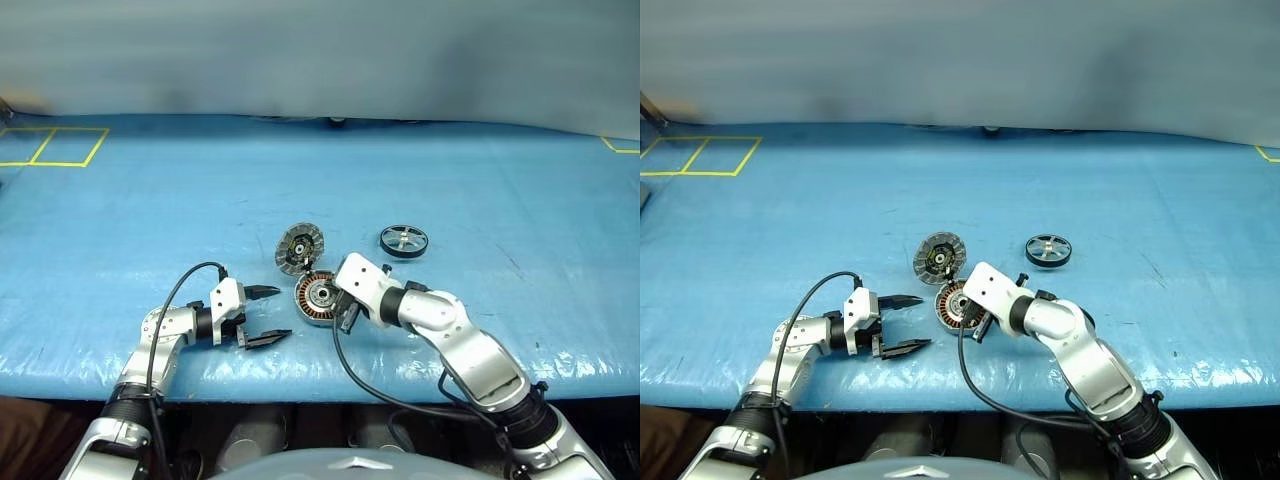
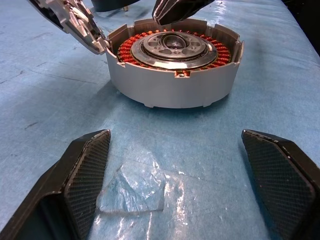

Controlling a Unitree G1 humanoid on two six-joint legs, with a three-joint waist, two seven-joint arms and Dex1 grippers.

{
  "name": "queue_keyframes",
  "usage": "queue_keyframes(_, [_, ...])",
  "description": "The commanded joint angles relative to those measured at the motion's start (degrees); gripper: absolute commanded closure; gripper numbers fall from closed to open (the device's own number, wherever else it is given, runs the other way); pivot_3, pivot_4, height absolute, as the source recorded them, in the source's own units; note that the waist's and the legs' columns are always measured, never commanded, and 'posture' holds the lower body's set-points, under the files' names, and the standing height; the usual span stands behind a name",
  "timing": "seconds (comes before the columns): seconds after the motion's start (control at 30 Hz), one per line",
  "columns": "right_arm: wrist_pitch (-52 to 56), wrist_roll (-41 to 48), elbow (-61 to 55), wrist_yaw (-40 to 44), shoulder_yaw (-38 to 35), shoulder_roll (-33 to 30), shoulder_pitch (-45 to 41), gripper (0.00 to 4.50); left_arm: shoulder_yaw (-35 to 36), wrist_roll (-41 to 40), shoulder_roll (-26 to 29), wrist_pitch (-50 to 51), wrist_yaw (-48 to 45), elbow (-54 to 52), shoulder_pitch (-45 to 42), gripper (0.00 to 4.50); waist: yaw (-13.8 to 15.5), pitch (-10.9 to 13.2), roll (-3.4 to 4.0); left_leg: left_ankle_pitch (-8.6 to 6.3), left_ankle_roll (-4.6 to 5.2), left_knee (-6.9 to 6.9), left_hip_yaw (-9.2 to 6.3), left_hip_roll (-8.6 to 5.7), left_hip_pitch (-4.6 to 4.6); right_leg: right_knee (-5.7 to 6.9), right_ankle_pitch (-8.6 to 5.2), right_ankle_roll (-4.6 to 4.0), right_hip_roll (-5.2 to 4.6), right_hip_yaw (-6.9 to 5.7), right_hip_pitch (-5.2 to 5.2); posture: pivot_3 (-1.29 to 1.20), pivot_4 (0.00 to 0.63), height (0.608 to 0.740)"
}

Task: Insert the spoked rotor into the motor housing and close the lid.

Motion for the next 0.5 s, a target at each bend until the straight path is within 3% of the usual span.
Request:
queue_keyframes(0.03, [0.21,0.96,-1.16,-0.02,0.53,1.36,0.58,4.48,-0.86,0.24,-0.32,0.22,0.06,0.9,0.12,0.02,0.0,0.0,0.0,0.0,0.0,0.0,0.0,0.0,0.0,0.0,0.0,0.0,0.0,0.0,0.0,0.0,0.15,0.74])
queue_keyframes(0.3, [-0.7,0.45,1.88,-0.46,0.63,1.6,1.78,4.48,-0.91,0.24,-0.24,0.42,0.24,0.29,0.53,0.02,-0.03,-0.01,0.01,0.0,0.0,0.01,0.0,0.0,0.03,0.0,0.0,0.01,0.01,0.0,0.02,0.0,0.15,0.74])
queue_keyframes(0.5, [0.29,0.71,-2.49,-0.52,-0.8,1.23,0.66,4.48,-1.01,0.24,-0.2,0.52,0.04,0.37,0.5,0.02,-0.03,-0.01,0.01,0.0,0.0,0.0,0.0,0.0,0.03,0.0,0.0,0.01,0.01,0.01,0.02,0.0,0.15,0.74])
